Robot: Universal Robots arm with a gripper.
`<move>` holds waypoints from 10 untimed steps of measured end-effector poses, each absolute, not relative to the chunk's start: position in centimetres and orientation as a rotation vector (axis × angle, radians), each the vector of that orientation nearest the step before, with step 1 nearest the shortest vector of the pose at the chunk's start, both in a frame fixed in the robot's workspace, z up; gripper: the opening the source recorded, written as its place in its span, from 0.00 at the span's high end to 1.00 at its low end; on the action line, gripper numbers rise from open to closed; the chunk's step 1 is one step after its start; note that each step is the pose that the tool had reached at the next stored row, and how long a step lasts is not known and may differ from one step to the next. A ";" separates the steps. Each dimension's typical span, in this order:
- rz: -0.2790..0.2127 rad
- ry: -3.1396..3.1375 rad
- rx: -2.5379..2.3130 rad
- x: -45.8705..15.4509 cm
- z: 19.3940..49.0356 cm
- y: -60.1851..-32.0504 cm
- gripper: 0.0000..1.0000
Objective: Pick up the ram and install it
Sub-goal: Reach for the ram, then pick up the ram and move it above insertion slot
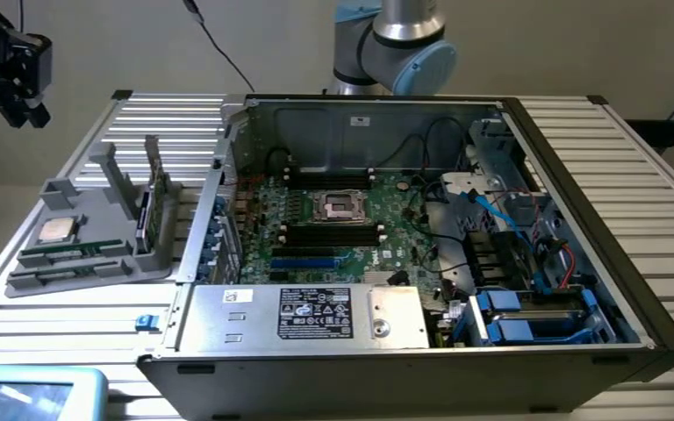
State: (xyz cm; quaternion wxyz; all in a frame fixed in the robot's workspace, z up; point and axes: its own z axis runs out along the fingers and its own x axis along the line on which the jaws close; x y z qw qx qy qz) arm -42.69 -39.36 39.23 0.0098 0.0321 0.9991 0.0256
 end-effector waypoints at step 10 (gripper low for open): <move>0.080 3.120 0.095 -42.7 39.2 -39.4 0.70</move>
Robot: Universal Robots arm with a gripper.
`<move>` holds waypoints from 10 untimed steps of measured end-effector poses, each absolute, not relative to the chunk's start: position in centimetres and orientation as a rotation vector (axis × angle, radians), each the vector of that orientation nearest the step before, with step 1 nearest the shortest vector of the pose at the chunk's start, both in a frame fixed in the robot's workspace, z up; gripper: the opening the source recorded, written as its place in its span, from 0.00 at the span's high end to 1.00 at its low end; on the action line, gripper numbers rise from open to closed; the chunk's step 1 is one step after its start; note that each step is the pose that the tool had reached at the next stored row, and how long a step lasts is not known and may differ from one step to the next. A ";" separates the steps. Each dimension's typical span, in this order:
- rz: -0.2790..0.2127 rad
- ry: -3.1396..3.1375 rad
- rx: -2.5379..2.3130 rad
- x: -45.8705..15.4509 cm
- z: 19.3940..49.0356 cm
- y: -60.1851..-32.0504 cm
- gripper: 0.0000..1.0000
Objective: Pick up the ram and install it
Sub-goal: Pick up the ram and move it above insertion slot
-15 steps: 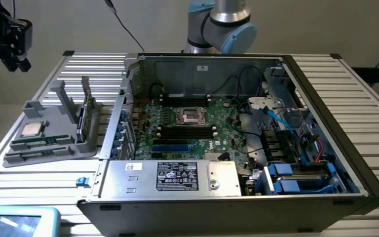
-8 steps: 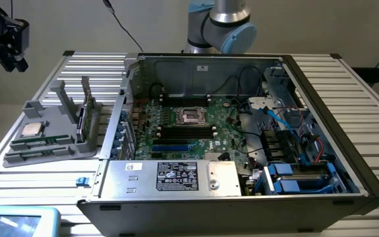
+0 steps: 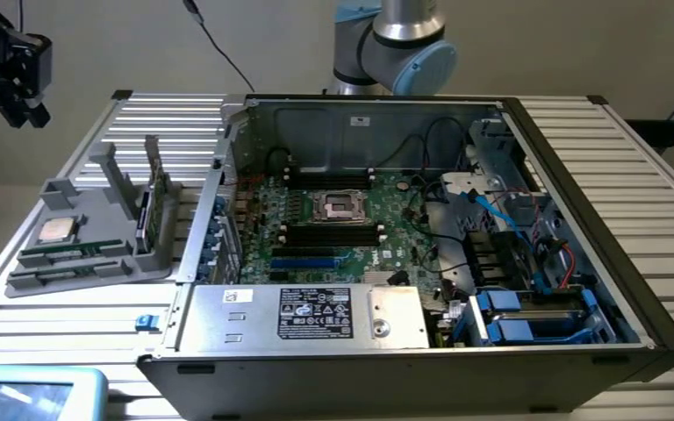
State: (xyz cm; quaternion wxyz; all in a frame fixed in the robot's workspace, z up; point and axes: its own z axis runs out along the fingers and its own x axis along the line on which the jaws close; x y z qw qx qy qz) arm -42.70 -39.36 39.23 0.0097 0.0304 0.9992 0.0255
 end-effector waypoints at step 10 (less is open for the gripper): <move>0.082 3.120 -0.187 -42.7 39.2 -39.4 0.70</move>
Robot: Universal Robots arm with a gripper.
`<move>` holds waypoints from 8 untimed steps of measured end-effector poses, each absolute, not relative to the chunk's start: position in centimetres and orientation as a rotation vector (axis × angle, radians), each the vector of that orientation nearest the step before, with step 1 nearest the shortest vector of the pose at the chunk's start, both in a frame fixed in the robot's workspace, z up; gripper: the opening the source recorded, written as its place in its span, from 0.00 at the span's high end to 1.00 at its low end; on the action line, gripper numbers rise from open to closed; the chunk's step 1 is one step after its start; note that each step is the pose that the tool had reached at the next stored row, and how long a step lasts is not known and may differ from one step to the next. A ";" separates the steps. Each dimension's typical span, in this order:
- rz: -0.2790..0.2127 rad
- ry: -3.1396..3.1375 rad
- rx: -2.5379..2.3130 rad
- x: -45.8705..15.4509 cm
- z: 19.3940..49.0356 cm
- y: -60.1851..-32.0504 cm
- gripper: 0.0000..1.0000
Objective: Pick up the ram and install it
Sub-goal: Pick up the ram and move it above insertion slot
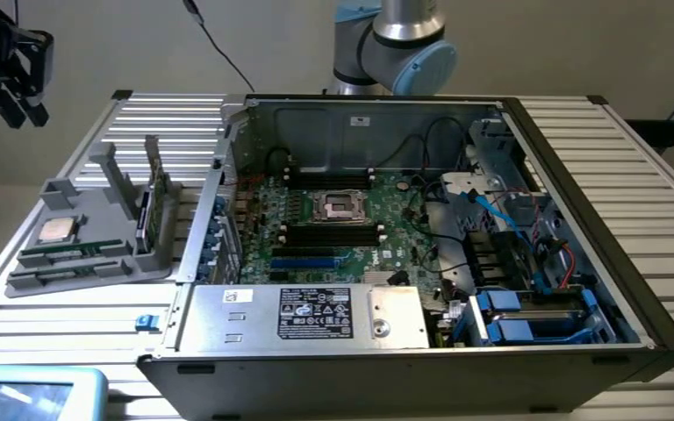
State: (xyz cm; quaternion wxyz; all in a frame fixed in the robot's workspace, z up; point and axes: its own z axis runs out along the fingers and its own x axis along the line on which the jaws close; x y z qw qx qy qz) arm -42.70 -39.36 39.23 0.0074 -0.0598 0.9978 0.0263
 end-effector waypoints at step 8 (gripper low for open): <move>0.084 3.102 -0.415 -42.7 39.2 -39.4 0.70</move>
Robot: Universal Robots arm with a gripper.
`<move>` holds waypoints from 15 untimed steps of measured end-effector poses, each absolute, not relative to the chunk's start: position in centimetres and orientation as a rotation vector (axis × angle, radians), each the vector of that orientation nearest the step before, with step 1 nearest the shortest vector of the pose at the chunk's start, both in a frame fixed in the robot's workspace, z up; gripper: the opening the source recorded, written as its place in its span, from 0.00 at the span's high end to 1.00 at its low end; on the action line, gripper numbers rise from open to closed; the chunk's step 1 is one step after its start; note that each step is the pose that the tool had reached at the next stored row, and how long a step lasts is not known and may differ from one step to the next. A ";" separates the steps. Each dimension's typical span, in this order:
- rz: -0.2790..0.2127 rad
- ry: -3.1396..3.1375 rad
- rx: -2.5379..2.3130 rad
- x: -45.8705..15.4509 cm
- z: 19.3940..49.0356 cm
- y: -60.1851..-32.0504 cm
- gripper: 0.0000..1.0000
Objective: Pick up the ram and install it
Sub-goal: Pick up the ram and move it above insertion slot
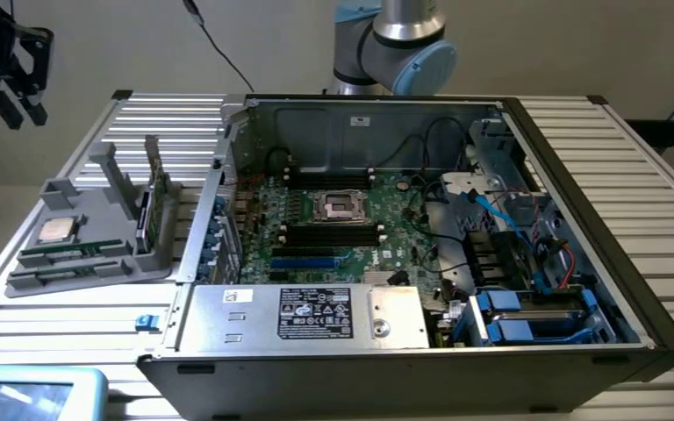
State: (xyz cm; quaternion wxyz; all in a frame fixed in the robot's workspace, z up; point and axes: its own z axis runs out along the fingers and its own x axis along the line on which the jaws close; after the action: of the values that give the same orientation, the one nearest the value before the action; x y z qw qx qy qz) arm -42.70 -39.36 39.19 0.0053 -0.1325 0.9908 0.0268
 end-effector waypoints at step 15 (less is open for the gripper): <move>0.085 3.024 -0.835 -42.8 39.2 -39.4 0.70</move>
State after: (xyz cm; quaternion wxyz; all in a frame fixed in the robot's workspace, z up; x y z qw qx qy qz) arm -42.75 -39.36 39.18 0.0015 -0.2660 0.9636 0.0272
